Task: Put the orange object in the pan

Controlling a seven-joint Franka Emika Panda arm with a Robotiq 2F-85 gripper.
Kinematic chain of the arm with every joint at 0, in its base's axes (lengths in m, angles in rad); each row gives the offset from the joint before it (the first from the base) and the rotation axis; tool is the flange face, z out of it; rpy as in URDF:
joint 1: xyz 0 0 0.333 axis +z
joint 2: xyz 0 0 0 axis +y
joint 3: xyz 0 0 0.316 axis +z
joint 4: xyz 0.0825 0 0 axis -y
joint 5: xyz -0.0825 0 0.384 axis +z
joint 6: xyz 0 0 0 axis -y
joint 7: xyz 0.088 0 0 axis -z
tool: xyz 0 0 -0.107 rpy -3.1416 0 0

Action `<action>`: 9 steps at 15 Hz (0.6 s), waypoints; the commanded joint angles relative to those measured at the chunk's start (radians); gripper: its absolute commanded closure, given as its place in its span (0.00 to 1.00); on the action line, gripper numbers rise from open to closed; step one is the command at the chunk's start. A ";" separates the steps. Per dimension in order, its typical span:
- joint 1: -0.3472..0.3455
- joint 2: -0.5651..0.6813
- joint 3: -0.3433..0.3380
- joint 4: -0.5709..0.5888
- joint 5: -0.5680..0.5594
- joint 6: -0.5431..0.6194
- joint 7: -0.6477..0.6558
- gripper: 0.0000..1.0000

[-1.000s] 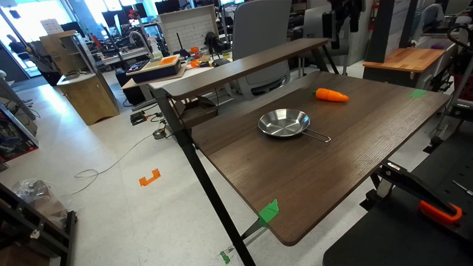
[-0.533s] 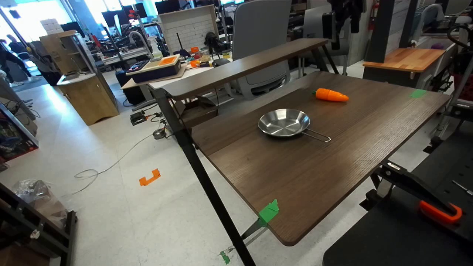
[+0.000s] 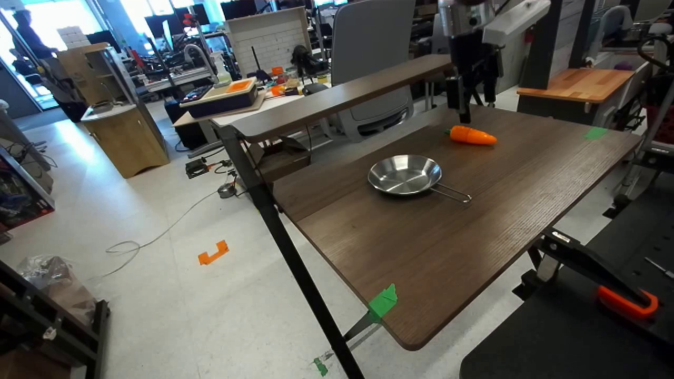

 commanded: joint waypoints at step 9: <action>-0.003 0.261 -0.004 0.275 0.002 0.040 -0.103 0.00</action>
